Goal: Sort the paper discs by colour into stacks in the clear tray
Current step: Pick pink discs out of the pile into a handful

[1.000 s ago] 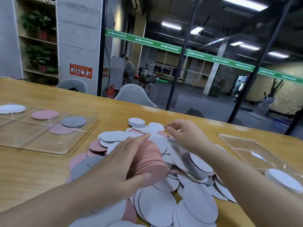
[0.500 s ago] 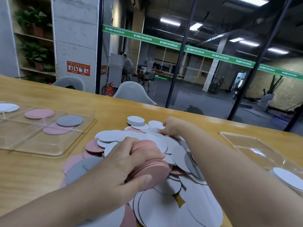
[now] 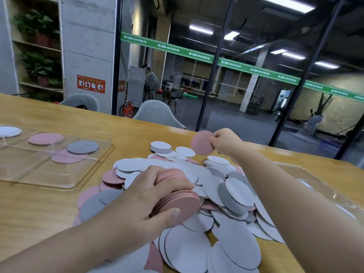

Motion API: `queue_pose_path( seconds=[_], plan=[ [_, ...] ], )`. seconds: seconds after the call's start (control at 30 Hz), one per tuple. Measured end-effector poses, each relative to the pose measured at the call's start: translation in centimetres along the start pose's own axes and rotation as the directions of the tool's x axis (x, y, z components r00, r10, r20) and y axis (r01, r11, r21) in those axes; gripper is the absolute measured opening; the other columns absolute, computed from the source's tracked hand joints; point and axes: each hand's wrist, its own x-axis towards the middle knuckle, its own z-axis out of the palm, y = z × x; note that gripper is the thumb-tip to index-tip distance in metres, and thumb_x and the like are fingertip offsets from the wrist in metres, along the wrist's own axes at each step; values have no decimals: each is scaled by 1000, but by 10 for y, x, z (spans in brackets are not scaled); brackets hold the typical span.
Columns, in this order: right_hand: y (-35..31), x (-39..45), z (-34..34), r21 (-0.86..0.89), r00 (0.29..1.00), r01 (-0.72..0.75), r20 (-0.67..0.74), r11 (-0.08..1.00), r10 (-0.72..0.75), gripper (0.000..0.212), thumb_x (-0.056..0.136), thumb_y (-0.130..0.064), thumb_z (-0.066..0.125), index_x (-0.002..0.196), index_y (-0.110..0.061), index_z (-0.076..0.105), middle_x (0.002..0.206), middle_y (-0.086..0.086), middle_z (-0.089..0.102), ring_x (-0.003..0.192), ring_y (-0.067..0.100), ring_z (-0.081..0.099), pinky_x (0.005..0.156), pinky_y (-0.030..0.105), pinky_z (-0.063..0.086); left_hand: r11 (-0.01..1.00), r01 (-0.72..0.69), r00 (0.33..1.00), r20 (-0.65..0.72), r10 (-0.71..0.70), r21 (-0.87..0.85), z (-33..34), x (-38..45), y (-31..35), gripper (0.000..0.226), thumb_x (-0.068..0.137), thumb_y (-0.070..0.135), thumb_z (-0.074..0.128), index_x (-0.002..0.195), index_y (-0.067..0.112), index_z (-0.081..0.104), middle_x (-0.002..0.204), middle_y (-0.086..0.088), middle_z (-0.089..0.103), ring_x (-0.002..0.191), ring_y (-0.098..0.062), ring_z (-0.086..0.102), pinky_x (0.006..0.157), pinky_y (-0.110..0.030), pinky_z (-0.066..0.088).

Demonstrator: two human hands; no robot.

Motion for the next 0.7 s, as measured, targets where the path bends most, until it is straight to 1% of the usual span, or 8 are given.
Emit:
queue_pose_path(
  seconds=[0.07, 0.17, 0.23, 0.3, 0.37, 0.53, 0.6, 0.7],
  plan=[
    [8, -18, -6, 132, 994, 100, -53, 986, -94, 17, 97, -15, 42, 84, -11, 53, 78, 3, 54, 67, 22, 49, 62, 29, 42, 999, 16, 1000, 4, -16, -34, 0, 0, -1, 55, 69, 70, 33, 123, 70, 25, 120, 41, 24, 121, 9, 29, 98, -17, 29],
    [13, -59, -8, 405, 974, 224, -62, 886, -218, 14, 98, -12, 44, 91, -20, 53, 82, -5, 61, 72, 11, 58, 66, 25, 47, 988, 61, 998, -6, -63, -142, -1, -2, -1, 50, 70, 66, 39, 119, 69, 34, 121, 33, 30, 124, 9, 29, 96, -15, 29],
    [17, -86, -9, 485, 953, 285, -53, 827, -298, 15, 98, -7, 44, 94, -19, 53, 81, -6, 63, 70, 2, 59, 64, 21, 45, 971, 96, 994, -36, -106, -218, 0, -1, 1, 46, 73, 60, 45, 118, 68, 37, 121, 33, 32, 122, 13, 30, 92, -12, 30],
    [21, -107, -11, 549, 934, 317, -41, 773, -354, 15, 97, -3, 43, 96, -14, 53, 81, -4, 63, 69, 1, 59, 63, 19, 46, 946, 140, 984, -66, -166, -293, 1, 0, 2, 44, 75, 55, 47, 115, 69, 37, 119, 34, 34, 115, 17, 34, 84, -7, 33],
    [25, -123, -11, 591, 918, 322, -4, 739, -397, 13, 96, -2, 44, 97, -10, 53, 82, -1, 62, 70, 6, 57, 64, 20, 47, 933, 166, 976, -81, -201, -319, 2, 1, 1, 45, 72, 61, 46, 115, 71, 36, 119, 33, 35, 111, 18, 36, 80, -6, 36],
    [35, -134, -12, 635, 917, 300, 14, 712, -399, 8, 94, -6, 48, 96, -10, 55, 80, -2, 63, 71, 10, 57, 66, 24, 49, 942, 179, 975, -79, -209, -284, 2, 1, -1, 49, 65, 74, 38, 113, 76, 30, 121, 38, 31, 114, 24, 29, 88, -9, 31],
    [38, -136, -16, 661, 922, 278, 21, 697, -388, 7, 91, -11, 51, 95, -9, 56, 83, 3, 64, 72, 14, 57, 67, 25, 50, 941, 179, 974, -83, -211, -288, 2, 1, -2, 50, 65, 75, 38, 114, 76, 30, 123, 38, 31, 118, 22, 27, 91, -10, 31],
    [41, -140, -10, 594, 919, 277, 65, 755, -388, 7, 90, -8, 57, 87, -13, 59, 77, 3, 63, 68, 15, 57, 67, 28, 48, 941, 170, 976, -81, -202, -293, 1, 1, -3, 53, 65, 76, 40, 117, 74, 30, 125, 39, 31, 122, 20, 26, 93, -12, 31]
  ],
)
